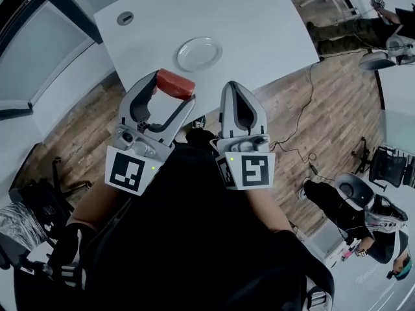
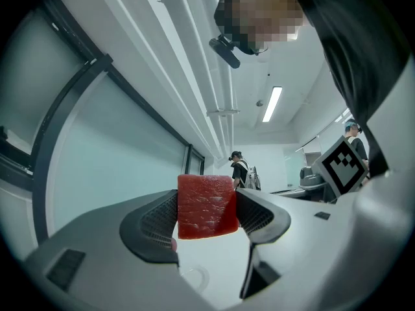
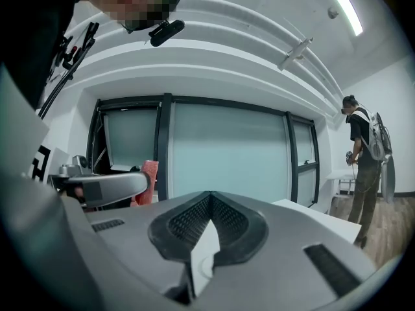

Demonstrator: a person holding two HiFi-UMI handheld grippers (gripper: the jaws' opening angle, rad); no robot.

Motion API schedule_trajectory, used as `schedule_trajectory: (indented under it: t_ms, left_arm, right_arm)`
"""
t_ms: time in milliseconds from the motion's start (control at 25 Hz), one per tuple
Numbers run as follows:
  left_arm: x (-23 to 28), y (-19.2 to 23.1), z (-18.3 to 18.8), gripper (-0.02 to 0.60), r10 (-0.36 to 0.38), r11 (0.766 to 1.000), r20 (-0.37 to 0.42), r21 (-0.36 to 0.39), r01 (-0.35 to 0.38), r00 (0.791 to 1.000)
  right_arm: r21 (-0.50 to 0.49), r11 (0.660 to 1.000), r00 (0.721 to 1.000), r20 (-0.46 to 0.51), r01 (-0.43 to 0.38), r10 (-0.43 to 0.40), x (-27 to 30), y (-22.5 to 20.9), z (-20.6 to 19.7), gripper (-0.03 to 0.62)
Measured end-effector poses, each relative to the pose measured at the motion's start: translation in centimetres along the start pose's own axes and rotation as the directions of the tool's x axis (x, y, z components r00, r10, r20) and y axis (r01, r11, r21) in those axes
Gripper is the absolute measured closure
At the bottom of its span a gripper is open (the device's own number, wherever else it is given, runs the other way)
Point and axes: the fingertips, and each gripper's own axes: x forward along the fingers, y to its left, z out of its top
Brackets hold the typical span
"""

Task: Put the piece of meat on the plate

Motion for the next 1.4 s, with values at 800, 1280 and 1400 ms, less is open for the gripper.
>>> schedule_trajectory:
  t_ms: [800, 1280, 1400]
  left_arm:
    - [5.0, -0.4, -1.6, 0.301, 0.177, 0.983, -0.072, 0.054, -0.174, 0.982]
    - [6.7, 0.7, -8.8, 0.301, 0.209, 0.978, -0.231, 0.063, -0.199, 0.950]
    - [7.2, 1.4, -10.1, 0.301, 0.212, 0.977, -0.252, 0.053, -0.206, 0.944]
  right_arm:
    - [0.027, 0.987, 0.988, -0.004, -0.157, 0.157, 4.2, -6.1, -0.7, 0.591]
    - [0.064, 0.972, 0.961, -0.149, -0.228, 0.235, 7.2, -6.6, -7.3, 0.591]
    - [0.067, 0.970, 0.956, -0.167, -0.235, 0.243, 8.1, -6.4, -8.5, 0.591]
